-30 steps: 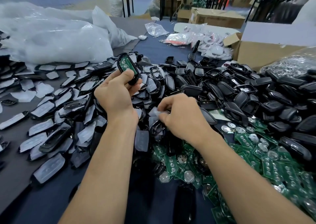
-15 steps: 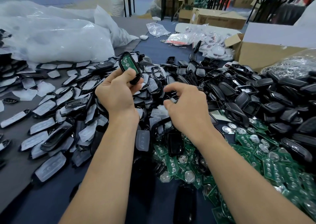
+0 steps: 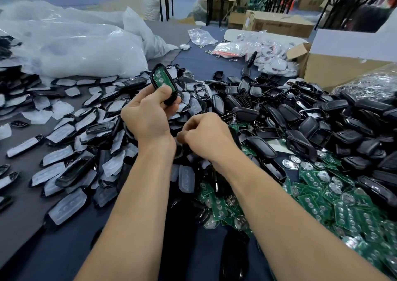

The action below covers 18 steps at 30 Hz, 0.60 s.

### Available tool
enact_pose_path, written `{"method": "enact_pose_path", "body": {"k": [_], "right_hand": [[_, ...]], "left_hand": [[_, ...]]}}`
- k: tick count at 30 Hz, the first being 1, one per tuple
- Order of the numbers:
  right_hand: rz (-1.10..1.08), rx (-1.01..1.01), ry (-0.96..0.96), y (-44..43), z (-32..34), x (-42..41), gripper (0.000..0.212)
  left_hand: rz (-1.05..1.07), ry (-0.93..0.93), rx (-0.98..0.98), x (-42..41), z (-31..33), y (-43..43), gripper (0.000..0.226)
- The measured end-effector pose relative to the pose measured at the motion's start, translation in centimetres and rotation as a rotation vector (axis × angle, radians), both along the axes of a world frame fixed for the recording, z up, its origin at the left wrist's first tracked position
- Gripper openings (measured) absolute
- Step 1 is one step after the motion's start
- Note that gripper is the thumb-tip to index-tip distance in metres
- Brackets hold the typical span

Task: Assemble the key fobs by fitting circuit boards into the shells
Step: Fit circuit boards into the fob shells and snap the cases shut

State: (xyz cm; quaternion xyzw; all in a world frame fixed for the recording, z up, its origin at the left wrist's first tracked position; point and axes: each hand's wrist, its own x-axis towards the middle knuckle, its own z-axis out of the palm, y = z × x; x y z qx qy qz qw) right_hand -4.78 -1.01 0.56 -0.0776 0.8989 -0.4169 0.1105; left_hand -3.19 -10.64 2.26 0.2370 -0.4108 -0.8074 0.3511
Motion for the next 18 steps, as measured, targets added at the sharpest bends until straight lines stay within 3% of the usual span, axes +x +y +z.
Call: {"method": "enact_pose_path", "body": {"k": [4, 11, 14, 18], "right_hand": [[-0.041, -0.056, 0.04, 1.1, -0.1, -0.2, 0.008], [0.067, 0.205, 0.02, -0.7, -0.4, -0.3, 0.031], [0.041, 0.171, 0.004, -0.3, -0.4, -0.8, 0.023], [0.164, 0.278, 0.056, -0.1, -0.3, 0.1, 0.02]], "left_hand": [[0.003, 0.001, -0.013, 0.0, 0.1, 0.0, 0.015], [0.002, 0.008, -0.019, 0.2, 0.3, 0.2, 0.017], [-0.006, 0.005, -0.018, 0.1, 0.3, 0.2, 0.015], [0.007, 0.011, -0.026, 0.1, 0.2, 0.2, 0.015]]}}
